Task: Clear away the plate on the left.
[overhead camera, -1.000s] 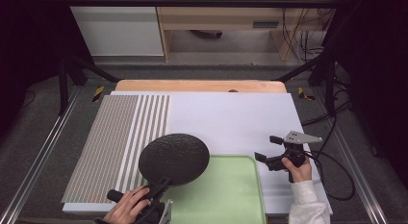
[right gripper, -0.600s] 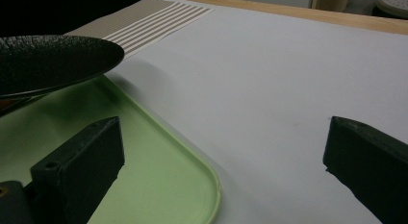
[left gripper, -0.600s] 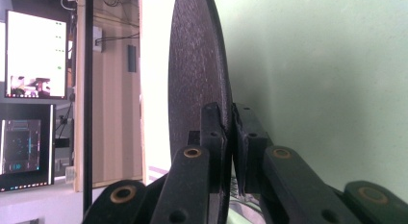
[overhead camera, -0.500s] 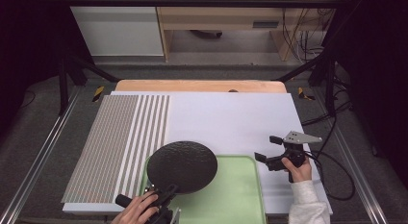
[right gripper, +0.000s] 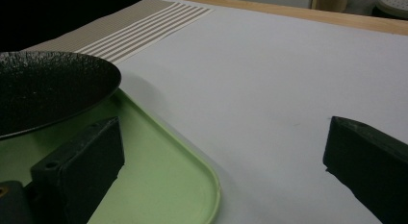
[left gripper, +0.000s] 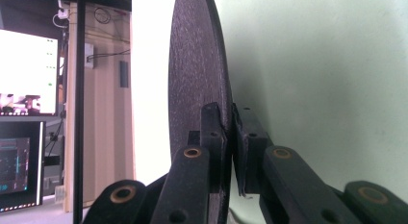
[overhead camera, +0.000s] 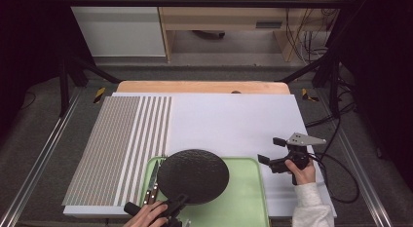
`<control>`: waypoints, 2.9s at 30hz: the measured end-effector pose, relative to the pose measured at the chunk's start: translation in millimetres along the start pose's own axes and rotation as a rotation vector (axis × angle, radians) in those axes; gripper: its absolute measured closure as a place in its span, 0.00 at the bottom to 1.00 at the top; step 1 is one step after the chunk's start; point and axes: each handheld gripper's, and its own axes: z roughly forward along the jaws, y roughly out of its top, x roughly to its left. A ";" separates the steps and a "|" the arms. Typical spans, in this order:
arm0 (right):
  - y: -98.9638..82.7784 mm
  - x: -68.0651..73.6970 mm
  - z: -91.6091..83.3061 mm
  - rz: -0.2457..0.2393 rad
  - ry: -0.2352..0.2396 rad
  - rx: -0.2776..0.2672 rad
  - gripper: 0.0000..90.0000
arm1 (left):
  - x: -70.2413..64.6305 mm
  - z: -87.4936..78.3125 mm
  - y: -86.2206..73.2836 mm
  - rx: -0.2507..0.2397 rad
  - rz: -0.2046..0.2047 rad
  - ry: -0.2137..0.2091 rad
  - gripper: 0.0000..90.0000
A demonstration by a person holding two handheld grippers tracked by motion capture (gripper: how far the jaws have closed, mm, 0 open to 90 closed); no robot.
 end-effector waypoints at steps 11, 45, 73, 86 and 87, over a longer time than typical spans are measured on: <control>0.1 -0.1 -0.2 -0.001 0.000 -0.001 0.01 | -6.1 3.6 7.8 -0.015 -0.002 -0.030 0.93; 0.1 0.3 -0.1 0.002 0.001 -0.002 0.01 | -18.7 14.4 10.3 -0.017 -0.035 -0.133 0.94; 0.1 0.0 -0.3 0.002 -0.002 -0.004 0.01 | -36.7 35.1 11.1 0.013 -0.118 -0.283 0.70; 0.0 0.0 0.0 0.002 -0.001 -0.002 0.01 | -34.0 41.1 12.8 0.027 -0.163 -0.298 0.47; 0.0 -0.1 -0.2 0.001 -0.002 -0.002 0.01 | -34.0 41.1 12.8 0.027 -0.163 -0.298 0.45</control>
